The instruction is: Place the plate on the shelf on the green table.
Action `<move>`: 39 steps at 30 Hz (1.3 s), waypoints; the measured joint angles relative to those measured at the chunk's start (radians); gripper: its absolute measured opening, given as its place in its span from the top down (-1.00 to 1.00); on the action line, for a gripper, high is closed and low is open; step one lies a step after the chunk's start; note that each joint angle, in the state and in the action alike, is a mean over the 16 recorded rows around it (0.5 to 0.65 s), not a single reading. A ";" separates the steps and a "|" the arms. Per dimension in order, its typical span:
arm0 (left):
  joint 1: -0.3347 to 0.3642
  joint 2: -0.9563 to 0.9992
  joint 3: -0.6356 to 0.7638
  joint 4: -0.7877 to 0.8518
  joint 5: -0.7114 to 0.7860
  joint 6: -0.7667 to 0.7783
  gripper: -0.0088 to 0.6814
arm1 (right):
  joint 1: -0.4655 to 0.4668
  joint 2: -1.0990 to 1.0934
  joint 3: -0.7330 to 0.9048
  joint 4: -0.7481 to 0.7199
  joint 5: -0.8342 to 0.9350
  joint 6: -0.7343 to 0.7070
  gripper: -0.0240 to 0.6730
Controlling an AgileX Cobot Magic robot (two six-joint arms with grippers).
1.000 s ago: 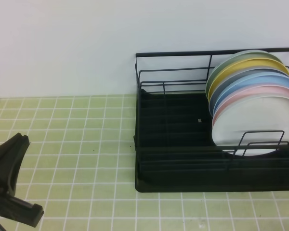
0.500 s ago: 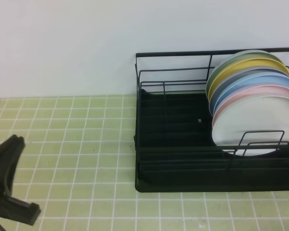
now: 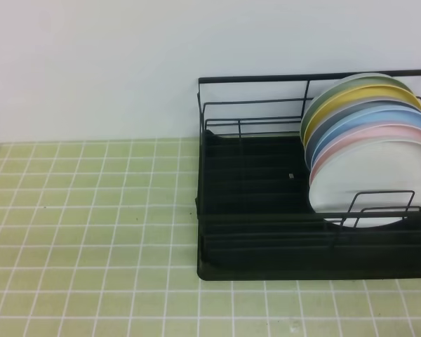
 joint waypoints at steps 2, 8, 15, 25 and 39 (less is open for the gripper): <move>0.000 -0.020 0.004 -0.007 -0.050 0.014 0.98 | 0.000 0.000 0.002 -0.001 0.000 0.000 0.94; 0.000 -0.100 -0.056 -0.041 -0.071 0.114 0.98 | 0.000 0.000 0.000 0.000 0.000 0.000 0.94; 0.000 -0.201 -0.177 0.026 0.141 0.194 0.98 | 0.000 0.000 0.002 -0.001 0.000 0.001 0.94; 0.054 -0.279 -0.245 0.112 0.669 0.181 0.98 | 0.000 0.000 0.007 -0.002 0.000 0.002 0.94; 0.449 -0.484 -0.129 0.203 1.101 -0.022 0.98 | 0.000 0.000 0.004 -0.001 0.000 0.002 0.94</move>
